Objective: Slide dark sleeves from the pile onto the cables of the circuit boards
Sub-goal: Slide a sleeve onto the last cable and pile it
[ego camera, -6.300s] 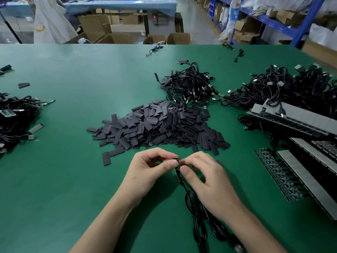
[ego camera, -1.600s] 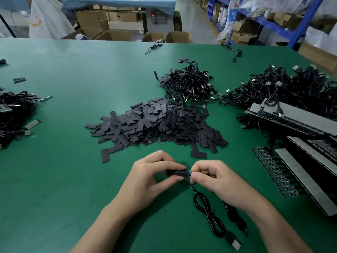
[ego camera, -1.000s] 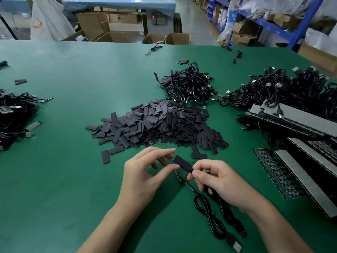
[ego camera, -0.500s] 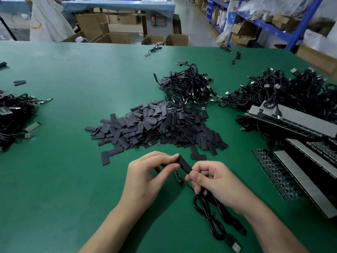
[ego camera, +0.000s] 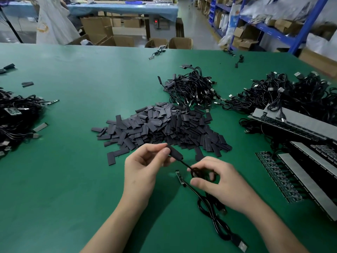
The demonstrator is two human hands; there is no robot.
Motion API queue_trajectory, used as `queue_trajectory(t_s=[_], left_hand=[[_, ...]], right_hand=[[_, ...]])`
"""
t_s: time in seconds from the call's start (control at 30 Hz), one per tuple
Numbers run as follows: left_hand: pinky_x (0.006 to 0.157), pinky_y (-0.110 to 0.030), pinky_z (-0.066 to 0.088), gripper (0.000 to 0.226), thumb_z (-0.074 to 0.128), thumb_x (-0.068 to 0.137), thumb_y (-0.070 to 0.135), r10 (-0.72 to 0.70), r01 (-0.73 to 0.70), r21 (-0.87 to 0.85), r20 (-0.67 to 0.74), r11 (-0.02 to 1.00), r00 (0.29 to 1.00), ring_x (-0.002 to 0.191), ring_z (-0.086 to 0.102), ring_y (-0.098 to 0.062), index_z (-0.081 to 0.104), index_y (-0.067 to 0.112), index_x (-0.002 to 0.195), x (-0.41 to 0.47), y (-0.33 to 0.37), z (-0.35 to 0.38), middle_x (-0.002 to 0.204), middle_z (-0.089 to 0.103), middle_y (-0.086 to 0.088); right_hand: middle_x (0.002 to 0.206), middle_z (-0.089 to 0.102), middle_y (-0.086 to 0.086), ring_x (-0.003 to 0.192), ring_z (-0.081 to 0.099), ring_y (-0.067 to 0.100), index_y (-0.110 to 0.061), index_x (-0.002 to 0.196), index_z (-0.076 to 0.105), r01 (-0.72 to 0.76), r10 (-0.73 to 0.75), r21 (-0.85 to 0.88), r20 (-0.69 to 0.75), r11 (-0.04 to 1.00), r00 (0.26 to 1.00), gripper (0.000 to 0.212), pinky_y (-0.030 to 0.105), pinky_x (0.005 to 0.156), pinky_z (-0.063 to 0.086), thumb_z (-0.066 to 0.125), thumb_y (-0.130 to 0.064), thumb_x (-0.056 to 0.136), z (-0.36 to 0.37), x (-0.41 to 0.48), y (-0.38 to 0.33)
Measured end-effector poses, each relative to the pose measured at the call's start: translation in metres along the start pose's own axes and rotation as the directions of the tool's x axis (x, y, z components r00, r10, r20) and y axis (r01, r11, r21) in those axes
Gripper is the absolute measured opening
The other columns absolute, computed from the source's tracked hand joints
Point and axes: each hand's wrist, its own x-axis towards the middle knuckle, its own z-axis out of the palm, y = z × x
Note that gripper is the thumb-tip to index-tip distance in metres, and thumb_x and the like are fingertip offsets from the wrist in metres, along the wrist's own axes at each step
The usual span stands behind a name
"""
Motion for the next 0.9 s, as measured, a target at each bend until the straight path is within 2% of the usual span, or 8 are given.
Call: queue_trajectory(t_s=[0.17, 0.27, 0.37, 0.5, 0.63, 0.73, 0.83, 0.9], left_hand=[[0.072, -0.024, 0.058, 0.009, 0.076, 0.082, 0.024, -0.032, 0.032, -0.009, -0.017, 0.999, 0.999, 0.077, 0.075, -0.019, 0.078, 0.023, 0.091, 0.002, -0.001, -0.003, 0.083, 0.076, -0.008], [0.073, -0.022, 0.054, 0.012, 0.074, 0.093, 0.024, 0.006, -0.017, 0.277, 0.042, 0.961, 0.999, 0.085, 0.073, -0.013, 0.073, 0.03, 0.104, 0.003, -0.008, -0.006, 0.099, 0.075, 0.006], [0.084, -0.021, 0.046, 0.039, 0.07, 0.088, 0.057, 0.073, -0.253, 0.754, 0.263, 0.606, 0.962, 0.099, 0.06, -0.003, 0.069, 0.034, 0.119, 0.0, -0.015, -0.012, 0.111, 0.061, 0.02], [0.095, -0.025, 0.035, 0.074, 0.047, 0.072, 0.093, -0.062, -0.4, 0.865, 0.437, 0.302, 0.897, 0.112, 0.045, -0.001, 0.067, 0.042, 0.121, -0.002, -0.014, -0.014, 0.112, 0.049, 0.022], [0.089, -0.02, 0.031, 0.065, 0.059, 0.072, 0.085, -0.074, -0.444, 0.847, 0.483, 0.293, 0.872, 0.11, 0.044, -0.002, 0.067, 0.042, 0.119, 0.001, -0.014, -0.015, 0.108, 0.046, 0.023], [0.091, -0.022, 0.037, 0.058, 0.069, 0.074, 0.076, -0.073, -0.451, 0.826, 0.501, 0.336, 0.862, 0.108, 0.046, -0.002, 0.066, 0.039, 0.119, 0.0, -0.015, -0.013, 0.109, 0.053, 0.021], [0.09, -0.02, 0.043, 0.05, 0.081, 0.074, 0.06, -0.084, -0.39, 0.801, 0.474, 0.454, 0.877, 0.1, 0.054, 0.002, 0.064, 0.039, 0.115, 0.0, -0.013, -0.012, 0.101, 0.062, 0.022], [0.085, -0.021, 0.049, 0.043, 0.088, 0.076, 0.043, -0.132, -0.277, 0.744, 0.438, 0.608, 0.889, 0.092, 0.064, -0.001, 0.065, 0.037, 0.112, 0.001, -0.011, -0.013, 0.092, 0.068, 0.021]], right_hand=[[0.081, 0.067, -0.009, 0.064, 0.055, 0.003, -0.03, 0.079, 0.072, 0.007, -0.006, -0.075, 0.012, 0.997, 1.0, 0.017, 0.012, 0.061, 0.037, 0.072, -0.036, 0.095, 0.004, -0.001, 0.003], [0.074, 0.072, -0.002, 0.062, 0.063, 0.007, -0.032, 0.083, 0.071, -0.063, 0.066, 0.06, -0.053, 0.996, 0.996, 0.02, 0.02, 0.061, 0.048, 0.063, -0.033, 0.101, -0.002, 0.001, 0.004], [0.065, 0.068, 0.005, 0.055, 0.065, 0.016, -0.026, 0.081, 0.069, -0.069, 0.105, 0.17, -0.21, 0.983, 0.972, 0.025, 0.021, 0.056, 0.049, 0.059, -0.028, 0.104, -0.013, 0.011, 0.0], [0.061, 0.067, 0.003, 0.041, 0.059, 0.015, -0.022, 0.08, 0.068, -0.076, 0.089, 0.05, -0.374, 0.996, 0.923, 0.03, 0.018, 0.046, 0.046, 0.055, -0.035, 0.105, -0.037, 0.041, -0.013], [0.067, 0.069, 0.0, 0.04, 0.056, 0.006, -0.018, 0.09, 0.07, -0.113, 0.03, -0.156, -0.456, 0.981, 0.889, 0.028, 0.02, 0.046, 0.05, 0.054, -0.035, 0.106, -0.078, 0.112, -0.035], [0.083, 0.074, 0.009, 0.055, 0.06, 0.011, -0.006, 0.099, 0.072, -0.173, 0.053, -0.192, -0.509, 0.966, 0.859, 0.034, 0.038, 0.068, 0.058, 0.057, -0.035, 0.105, -0.109, 0.184, -0.052], [0.122, 0.071, 0.02, 0.095, 0.072, 0.028, 0.002, 0.128, 0.064, -0.261, 0.137, -0.186, -0.5, 0.947, 0.855, 0.05, 0.045, 0.091, 0.058, 0.058, -0.042, 0.104, -0.127, 0.234, -0.067], [0.147, 0.057, 0.015, 0.13, 0.057, 0.032, -0.005, 0.145, 0.053, -0.31, 0.157, -0.245, -0.494, 0.919, 0.855, 0.06, 0.042, 0.108, 0.045, 0.056, -0.048, 0.103, -0.127, 0.242, -0.067]])
